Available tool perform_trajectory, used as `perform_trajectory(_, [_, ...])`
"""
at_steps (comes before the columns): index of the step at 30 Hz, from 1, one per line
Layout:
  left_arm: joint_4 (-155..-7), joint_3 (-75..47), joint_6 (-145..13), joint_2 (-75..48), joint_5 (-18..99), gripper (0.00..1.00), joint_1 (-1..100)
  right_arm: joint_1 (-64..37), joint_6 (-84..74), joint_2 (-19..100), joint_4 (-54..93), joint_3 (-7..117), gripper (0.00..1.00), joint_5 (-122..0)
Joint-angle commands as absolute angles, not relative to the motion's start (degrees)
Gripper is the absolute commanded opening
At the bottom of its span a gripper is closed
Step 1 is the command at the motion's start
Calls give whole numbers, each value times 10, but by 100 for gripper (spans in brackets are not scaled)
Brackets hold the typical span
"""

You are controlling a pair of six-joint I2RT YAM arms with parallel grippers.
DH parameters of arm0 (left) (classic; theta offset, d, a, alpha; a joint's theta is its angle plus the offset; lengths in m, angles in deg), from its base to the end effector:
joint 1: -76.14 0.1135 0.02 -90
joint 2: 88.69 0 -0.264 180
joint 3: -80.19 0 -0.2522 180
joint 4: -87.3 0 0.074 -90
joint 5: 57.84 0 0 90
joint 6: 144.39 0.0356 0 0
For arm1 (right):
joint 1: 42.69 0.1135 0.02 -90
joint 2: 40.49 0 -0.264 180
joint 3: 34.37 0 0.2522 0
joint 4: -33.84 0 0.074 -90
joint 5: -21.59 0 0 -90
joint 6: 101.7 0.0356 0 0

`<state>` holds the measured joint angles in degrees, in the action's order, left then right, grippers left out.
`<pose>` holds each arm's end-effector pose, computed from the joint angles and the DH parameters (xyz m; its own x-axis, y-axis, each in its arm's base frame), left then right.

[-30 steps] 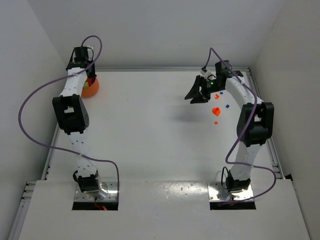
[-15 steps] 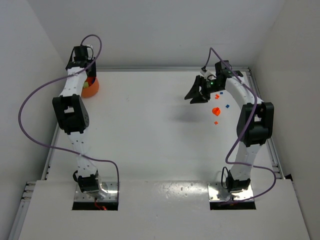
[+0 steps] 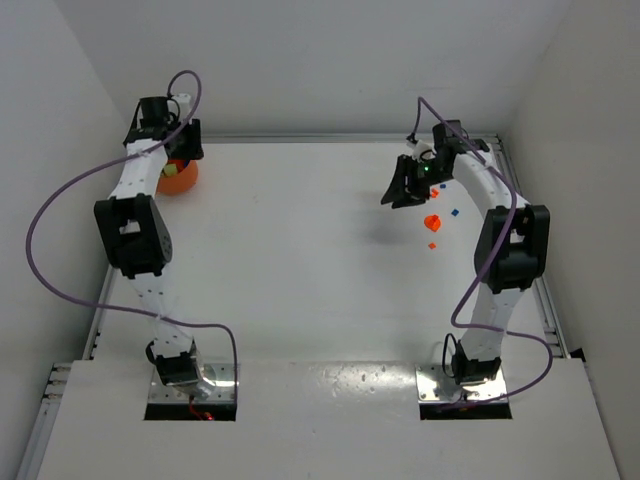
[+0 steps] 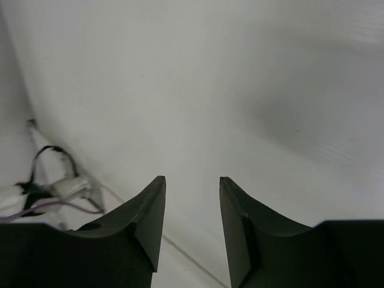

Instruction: Sort the legos into containers by color

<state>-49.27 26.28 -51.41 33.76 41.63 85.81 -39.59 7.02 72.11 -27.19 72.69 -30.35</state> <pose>0.4911 0.0777 0.2825 -0.6322 -0.0557 -0.7728 -0.0082 0.9978 -0.0652 0.4113 0.0443 0.2393 -0.9600 0.2011 -0.1950 0.0219 0.7480 0.6633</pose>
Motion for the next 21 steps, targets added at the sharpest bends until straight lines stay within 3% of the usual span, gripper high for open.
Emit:
perform_trajectory(1, [-510, 209, -485, 201, 644, 53, 847, -408, -26, 706, -305, 755, 41, -440])
perform_trajectory(5, [-510, 108, -474, 93, 719, 63, 805, -436, -115, 686, -270, 727, 39, -570])
perform_trajectory(10, [-510, 12, -474, 6, 770, 72, 765, -483, -243, 698, -232, 729, 37, -636])
perform_trajectory(13, [-510, -20, -479, -25, 805, 82, 751, -507, -305, 735, -246, 761, 48, -630])
perform_trajectory(16, [-510, -34, -479, -36, 832, 86, 746, -519, -354, 766, -246, 783, 57, -619])
perform_trajectory(21, [-510, -34, -484, -36, 845, 93, 746, -538, -418, 815, -240, 805, 61, -619])
